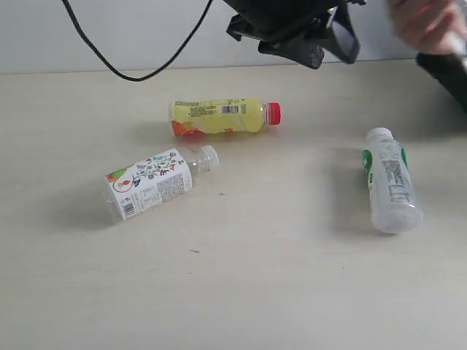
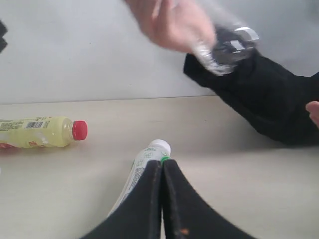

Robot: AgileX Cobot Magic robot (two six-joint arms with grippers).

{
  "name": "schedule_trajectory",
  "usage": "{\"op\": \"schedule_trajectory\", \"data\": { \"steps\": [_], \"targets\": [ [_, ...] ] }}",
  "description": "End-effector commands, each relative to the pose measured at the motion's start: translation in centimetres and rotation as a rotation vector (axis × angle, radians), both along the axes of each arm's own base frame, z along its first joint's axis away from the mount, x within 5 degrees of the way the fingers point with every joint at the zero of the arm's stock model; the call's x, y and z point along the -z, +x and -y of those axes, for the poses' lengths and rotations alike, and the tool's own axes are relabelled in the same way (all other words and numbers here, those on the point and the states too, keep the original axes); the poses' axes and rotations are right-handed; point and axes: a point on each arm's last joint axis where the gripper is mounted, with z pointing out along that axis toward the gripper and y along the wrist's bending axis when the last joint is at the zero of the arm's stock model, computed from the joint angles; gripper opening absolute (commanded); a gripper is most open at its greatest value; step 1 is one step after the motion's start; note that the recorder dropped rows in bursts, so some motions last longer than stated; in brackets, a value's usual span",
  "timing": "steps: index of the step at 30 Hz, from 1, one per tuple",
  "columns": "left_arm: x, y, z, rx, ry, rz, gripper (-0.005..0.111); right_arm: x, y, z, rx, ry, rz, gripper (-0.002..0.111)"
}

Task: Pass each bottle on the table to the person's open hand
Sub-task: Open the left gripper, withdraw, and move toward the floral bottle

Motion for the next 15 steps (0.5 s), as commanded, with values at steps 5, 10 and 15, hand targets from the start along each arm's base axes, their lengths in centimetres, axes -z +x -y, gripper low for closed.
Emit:
{"op": "schedule_trajectory", "data": {
  "steps": [5,10,15],
  "targets": [
    [-2.5,-1.2,-4.2,0.071,0.330,0.167,0.001,0.1,0.0,0.0,0.000,0.003,0.008,0.000],
    [-1.6,-1.9,-7.3,0.041,0.544,0.252,0.001,0.0,0.0,0.0,0.000,0.003,0.009,0.000],
    [2.9,-2.7,-9.1,0.087,0.726,0.187,0.001,0.0,0.0,0.0,0.000,0.003,0.009,0.000]
  ]
}}
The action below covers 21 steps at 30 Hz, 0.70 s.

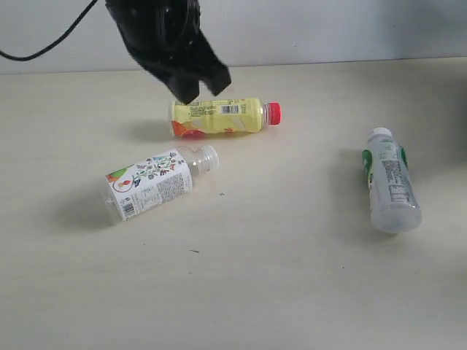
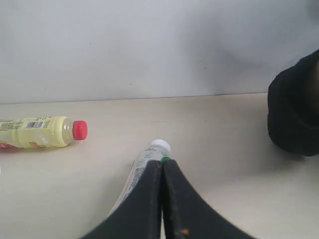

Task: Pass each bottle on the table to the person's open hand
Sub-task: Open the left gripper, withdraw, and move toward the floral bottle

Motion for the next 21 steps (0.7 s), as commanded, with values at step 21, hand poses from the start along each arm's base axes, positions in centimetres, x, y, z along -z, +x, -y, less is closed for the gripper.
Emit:
{"op": "schedule_trajectory", "data": {
  "steps": [21],
  "targets": [
    [1.7,-0.2,-6.9,-0.109,0.119,0.081,0.001,0.0,0.0,0.0,0.000,0.003,0.009,0.000]
  ]
}}
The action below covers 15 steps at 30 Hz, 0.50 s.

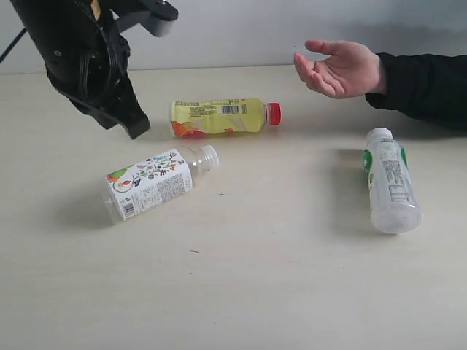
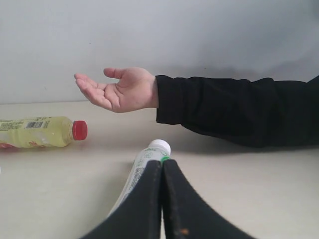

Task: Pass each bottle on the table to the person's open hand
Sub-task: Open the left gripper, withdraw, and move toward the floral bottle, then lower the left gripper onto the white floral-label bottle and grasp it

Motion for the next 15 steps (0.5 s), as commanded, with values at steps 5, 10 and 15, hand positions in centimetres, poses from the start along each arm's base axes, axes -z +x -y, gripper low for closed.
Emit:
{"op": "schedule_trajectory", "data": {
  "steps": [5,10,15],
  "targets": [
    [2.6,2.8,-2.4,-0.077,-0.153,0.120,0.002,0.0,0.0,0.0,0.000,0.003,0.009,0.000],
    [4.1,2.8,-2.3,-0.037,-0.181,0.114,0.023,0.0,0.0,0.0,0.000,0.003,0.009,0.000],
    [5.0,2.3,-2.0,0.069,-0.134,0.047,0.070,0.0,0.0,0.0,0.000,0.003,0.009,0.000]
  ]
}}
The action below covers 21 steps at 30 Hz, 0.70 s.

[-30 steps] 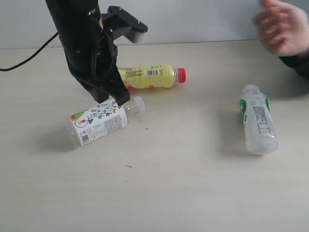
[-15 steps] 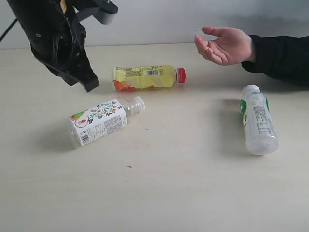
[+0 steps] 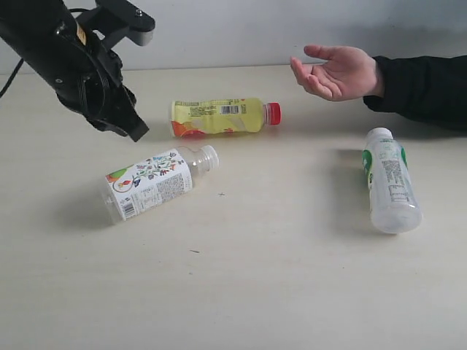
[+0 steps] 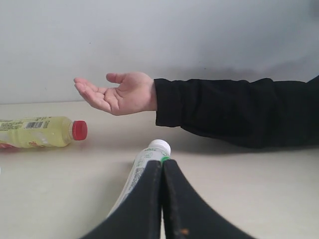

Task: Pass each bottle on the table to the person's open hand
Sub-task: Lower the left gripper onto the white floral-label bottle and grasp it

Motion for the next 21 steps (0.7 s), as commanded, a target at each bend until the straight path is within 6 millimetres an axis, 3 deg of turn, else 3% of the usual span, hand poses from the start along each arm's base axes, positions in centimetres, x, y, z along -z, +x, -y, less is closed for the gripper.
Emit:
{"op": "schedule_trajectory", "data": {
  "steps": [1,3,4,21],
  "targets": [
    [1.1,-0.5,0.3,0.090,0.033,-0.050,0.081,0.0,0.0,0.0,0.000,0.003,0.009,0.000],
    [1.8,-0.6,0.2,0.098,0.044,-0.069,0.101,0.0,0.0,0.0,0.000,0.003,0.009,0.000],
    [2.2,-0.5,0.3,0.095,0.045,-0.077,0.105,0.0,0.0,0.0,0.000,0.003,0.009,0.000],
    [8.0,1.1,1.2,0.100,0.089,-0.160,0.105,0.0,0.0,0.0,0.000,0.003,0.011,0.000]
  ]
}}
